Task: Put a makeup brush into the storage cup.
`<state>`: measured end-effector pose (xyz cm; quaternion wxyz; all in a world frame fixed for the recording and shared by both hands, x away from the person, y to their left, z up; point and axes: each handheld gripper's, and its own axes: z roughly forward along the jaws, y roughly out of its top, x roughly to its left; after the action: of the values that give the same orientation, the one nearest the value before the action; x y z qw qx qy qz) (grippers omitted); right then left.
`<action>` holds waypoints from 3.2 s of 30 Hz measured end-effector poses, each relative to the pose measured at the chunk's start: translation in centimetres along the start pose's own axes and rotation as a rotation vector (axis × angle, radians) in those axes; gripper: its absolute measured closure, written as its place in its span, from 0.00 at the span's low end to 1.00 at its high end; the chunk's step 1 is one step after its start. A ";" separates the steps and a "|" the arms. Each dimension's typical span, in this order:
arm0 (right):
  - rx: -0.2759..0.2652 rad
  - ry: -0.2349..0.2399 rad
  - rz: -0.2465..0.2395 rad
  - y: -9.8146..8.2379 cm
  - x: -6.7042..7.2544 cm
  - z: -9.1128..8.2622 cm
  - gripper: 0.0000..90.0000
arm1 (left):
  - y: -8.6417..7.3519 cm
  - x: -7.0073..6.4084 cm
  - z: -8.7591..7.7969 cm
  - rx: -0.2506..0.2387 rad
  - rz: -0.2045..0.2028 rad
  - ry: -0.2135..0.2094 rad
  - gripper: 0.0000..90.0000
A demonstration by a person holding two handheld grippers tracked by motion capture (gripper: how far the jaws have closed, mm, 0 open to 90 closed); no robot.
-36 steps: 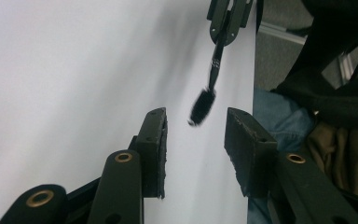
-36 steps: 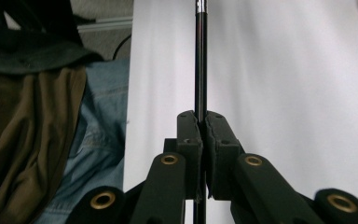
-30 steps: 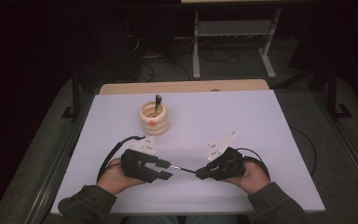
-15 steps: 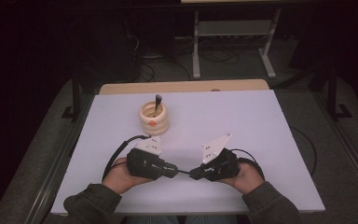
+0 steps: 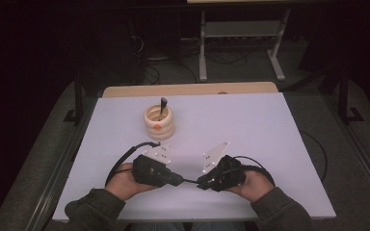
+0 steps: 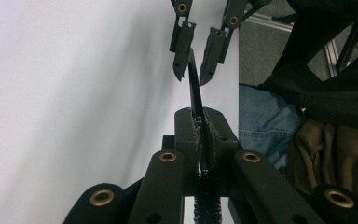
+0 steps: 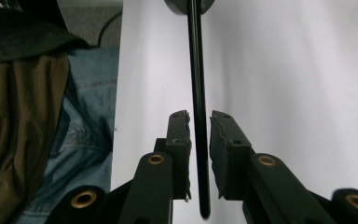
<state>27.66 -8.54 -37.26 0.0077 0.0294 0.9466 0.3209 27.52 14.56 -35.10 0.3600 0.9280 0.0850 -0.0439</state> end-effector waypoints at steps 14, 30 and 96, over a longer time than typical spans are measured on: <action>-0.017 -0.010 0.029 -1.0 0.1 0.8 0.94 | -0.7 0.9 -1.7 -0.087 -0.084 0.029 0.75; -0.224 0.008 0.125 -0.7 -0.6 1.0 0.94 | 0.9 0.9 -1.2 -0.198 -0.098 0.044 0.89; -0.312 -0.218 0.414 -7.6 -2.5 -3.5 0.39 | 0.8 5.7 -4.6 -0.096 -0.197 0.161 0.94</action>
<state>29.63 -16.83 -39.12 0.0482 0.2550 0.8533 0.4522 33.33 17.80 -31.99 0.3900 0.8974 0.2064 -0.0005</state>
